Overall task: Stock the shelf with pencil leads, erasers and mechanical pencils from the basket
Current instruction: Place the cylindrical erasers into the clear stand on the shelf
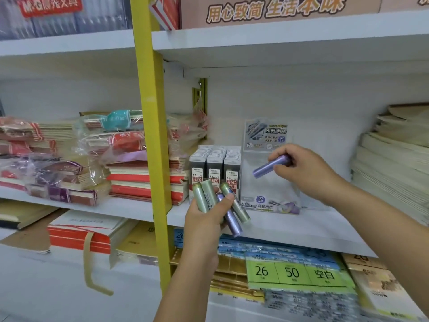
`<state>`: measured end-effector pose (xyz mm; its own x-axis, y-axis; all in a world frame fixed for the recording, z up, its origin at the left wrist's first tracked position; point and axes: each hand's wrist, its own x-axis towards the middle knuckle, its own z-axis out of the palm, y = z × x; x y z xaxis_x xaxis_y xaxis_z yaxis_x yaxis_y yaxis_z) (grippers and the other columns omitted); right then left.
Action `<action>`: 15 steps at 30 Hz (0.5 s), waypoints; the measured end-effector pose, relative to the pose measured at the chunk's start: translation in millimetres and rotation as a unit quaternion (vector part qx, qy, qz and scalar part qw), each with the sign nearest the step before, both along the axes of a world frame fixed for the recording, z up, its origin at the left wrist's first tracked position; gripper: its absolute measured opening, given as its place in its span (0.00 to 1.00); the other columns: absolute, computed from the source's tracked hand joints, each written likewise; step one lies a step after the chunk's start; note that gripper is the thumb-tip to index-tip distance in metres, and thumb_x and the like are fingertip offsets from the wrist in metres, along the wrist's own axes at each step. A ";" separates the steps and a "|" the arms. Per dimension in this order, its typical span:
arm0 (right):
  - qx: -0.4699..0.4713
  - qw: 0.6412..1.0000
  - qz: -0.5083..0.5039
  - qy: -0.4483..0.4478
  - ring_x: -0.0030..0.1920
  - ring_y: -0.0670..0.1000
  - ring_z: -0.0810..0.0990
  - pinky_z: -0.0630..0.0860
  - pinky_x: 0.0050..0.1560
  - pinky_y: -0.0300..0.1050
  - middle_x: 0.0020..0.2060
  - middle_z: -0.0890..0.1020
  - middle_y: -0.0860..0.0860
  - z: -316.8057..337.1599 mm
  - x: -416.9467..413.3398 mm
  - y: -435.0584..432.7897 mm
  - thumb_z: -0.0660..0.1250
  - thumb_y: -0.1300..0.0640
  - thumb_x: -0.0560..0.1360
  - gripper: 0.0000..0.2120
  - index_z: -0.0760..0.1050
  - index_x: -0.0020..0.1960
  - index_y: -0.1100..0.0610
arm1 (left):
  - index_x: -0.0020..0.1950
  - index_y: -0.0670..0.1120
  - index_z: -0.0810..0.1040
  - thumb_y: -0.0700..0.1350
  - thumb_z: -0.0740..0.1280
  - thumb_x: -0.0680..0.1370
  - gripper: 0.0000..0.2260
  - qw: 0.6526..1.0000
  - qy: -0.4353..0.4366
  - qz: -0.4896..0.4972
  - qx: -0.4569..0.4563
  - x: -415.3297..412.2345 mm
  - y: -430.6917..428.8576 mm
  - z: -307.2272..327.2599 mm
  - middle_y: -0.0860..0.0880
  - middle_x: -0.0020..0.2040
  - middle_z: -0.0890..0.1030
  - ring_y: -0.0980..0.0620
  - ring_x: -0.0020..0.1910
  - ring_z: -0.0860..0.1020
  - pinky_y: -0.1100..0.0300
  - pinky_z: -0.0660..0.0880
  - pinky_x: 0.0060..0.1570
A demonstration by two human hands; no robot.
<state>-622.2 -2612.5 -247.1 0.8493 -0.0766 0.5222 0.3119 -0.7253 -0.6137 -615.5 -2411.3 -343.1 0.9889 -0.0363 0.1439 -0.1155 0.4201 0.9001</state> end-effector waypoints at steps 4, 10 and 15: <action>-0.108 0.992 0.035 0.050 0.34 0.40 0.71 0.67 0.35 0.31 0.44 0.77 0.47 -0.6 15.5 4.4 0.63 0.62 0.77 0.12 0.73 0.52 0.45 | 0.55 0.52 0.80 0.46 0.77 0.72 0.14 1.000 -0.009 0.000 -0.006 6.4 -1.4 0.5 0.49 0.47 0.86 0.51 0.45 0.85 0.50 0.81 0.50; -0.076 0.992 0.081 0.060 0.32 0.39 0.72 0.71 0.36 0.32 0.39 0.79 0.46 -5.0 26.3 7.1 0.71 0.60 0.73 0.13 0.70 0.51 0.50 | 0.54 0.54 0.81 0.46 0.77 0.71 0.13 0.999 -0.031 0.011 0.000 8.7 1.4 4.9 0.51 0.46 0.87 0.52 0.46 0.85 0.53 0.79 0.49; -0.016 0.997 0.073 0.025 0.34 0.41 0.79 0.76 0.40 0.39 0.37 0.83 0.49 -14.0 28.7 9.2 0.75 0.56 0.71 0.12 0.73 0.46 0.47 | 0.57 0.52 0.80 0.46 0.77 0.70 0.17 0.999 -0.030 0.013 0.007 9.1 6.8 4.6 0.48 0.49 0.86 0.48 0.49 0.85 0.47 0.80 0.55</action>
<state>-593.6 -2603.3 -261.2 0.8750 0.0664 0.4796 0.3860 -0.6936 -0.6082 -606.4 -2404.5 -338.5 0.9792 -0.0129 0.2023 -0.1800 0.4031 0.8973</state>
